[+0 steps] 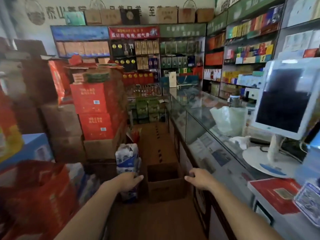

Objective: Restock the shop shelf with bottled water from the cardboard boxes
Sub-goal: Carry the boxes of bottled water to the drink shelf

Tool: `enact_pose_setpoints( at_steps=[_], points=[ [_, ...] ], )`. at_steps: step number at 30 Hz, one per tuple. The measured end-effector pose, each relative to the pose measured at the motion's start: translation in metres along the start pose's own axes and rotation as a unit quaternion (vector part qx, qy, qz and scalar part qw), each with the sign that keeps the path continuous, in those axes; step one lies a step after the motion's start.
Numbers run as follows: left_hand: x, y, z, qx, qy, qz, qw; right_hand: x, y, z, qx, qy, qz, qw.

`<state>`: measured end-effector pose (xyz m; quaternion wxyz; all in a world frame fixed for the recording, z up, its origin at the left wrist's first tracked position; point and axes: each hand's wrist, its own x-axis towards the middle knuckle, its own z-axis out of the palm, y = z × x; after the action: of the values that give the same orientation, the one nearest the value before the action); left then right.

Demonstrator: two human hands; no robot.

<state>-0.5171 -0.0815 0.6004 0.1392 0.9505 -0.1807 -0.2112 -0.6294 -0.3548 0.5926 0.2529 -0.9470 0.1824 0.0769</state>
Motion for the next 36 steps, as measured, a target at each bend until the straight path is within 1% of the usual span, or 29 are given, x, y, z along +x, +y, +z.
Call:
enact_pose_setpoints(
  at_steps=[2, 7, 12, 16, 20, 22, 24, 28, 31, 33, 36],
  points=[
    [0.065, 0.001, -0.01, -0.004, 0.005, 0.006, 1.0, 0.07, 0.002, -0.005, -0.001, -0.009, 0.0, 1.0],
    [0.227, 0.0, -0.045, -0.009, 0.006, -0.007, 1.0, 0.247, 0.0, -0.026, -0.012, -0.017, 0.006, 1.0],
    [0.368, 0.0, -0.078, -0.012, -0.038, -0.014, 0.999, 0.391, -0.004, -0.05, -0.015, -0.041, 0.016, 0.999],
    [0.486, -0.011, -0.082, -0.02, -0.07, -0.028, 0.997, 0.503, 0.005, -0.041, -0.013, -0.062, 0.033, 0.997],
    [0.614, -0.039, -0.064, -0.003, -0.109, -0.038, 0.993, 0.613, 0.025, -0.015, -0.017, -0.068, 0.057, 0.996],
    [0.67, -0.052, -0.054, 0.014, -0.15, -0.048, 0.987, 0.663, 0.035, -0.003, -0.022, -0.099, 0.091, 0.991],
    [0.711, -0.061, -0.044, 0.003, -0.2, -0.066, 0.977, 0.707, 0.046, 0.008, -0.037, -0.136, 0.119, 0.983],
    [0.779, -0.078, -0.024, -0.045, -0.236, -0.096, 0.966, 0.782, 0.068, 0.027, -0.013, -0.187, 0.162, 0.969],
    [0.826, -0.099, 0.007, -0.101, -0.238, -0.119, 0.959, 0.83, 0.086, 0.049, 0.023, -0.213, 0.203, 0.956],
    [0.858, -0.115, 0.031, -0.149, -0.24, -0.158, 0.946, 0.865, 0.098, 0.067, 0.064, -0.216, 0.232, 0.946],
    [0.909, -0.162, 0.093, -0.206, -0.203, -0.215, 0.933, 0.918, 0.119, 0.106, 0.12, -0.216, 0.283, 0.927]
  ],
)
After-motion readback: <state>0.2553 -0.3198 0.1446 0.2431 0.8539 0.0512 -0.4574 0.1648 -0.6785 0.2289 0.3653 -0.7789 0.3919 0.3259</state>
